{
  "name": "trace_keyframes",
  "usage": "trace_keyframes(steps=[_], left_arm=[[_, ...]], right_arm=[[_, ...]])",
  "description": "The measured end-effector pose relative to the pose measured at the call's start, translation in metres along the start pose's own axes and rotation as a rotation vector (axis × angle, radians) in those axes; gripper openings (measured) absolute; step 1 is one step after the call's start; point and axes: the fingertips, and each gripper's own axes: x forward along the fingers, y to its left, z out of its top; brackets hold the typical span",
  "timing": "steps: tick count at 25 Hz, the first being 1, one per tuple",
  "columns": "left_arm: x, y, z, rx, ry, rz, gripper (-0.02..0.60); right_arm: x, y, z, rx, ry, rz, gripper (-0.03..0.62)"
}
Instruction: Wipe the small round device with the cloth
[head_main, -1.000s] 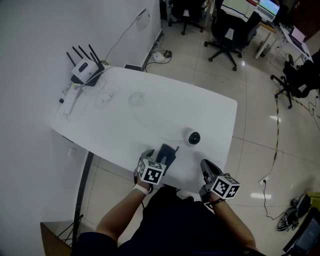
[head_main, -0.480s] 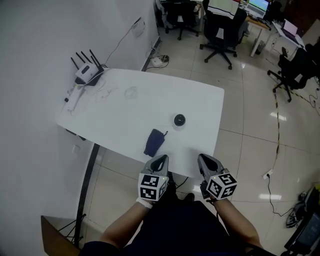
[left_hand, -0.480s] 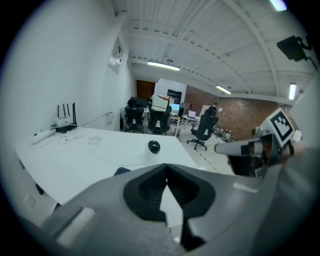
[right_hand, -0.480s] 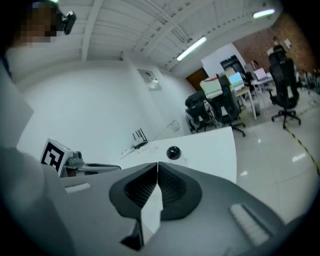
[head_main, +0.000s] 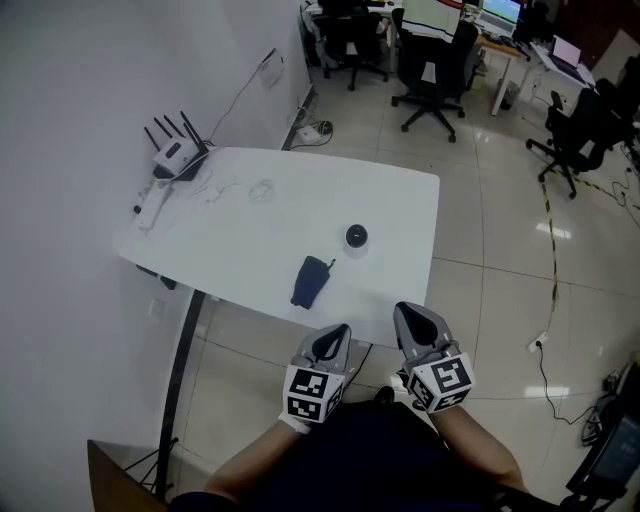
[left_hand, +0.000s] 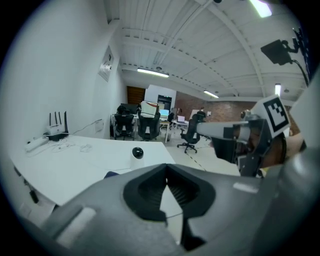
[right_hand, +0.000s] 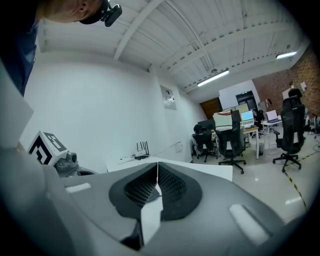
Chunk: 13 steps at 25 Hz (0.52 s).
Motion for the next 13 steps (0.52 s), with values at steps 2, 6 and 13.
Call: trace_keyframes(steps=[2,6,13], left_arm=[[-0.003,0.010,0.002,0.009,0.002,-0.024,0.002],[-0.003,0.037,-0.002,0.026,0.005,-0.062,0.002],[-0.012,0.054,-0.004,0.037,0.016,-0.064,0.002]], right_arm=[[0.011,0.007,-0.001,0.003,-0.004,-0.019,0.014],[0.039,0.017,-0.011,-0.016,0.009,-0.061,0.014],[0.047,0.039,-0.018,-0.016,0.040,-0.061,0.014]])
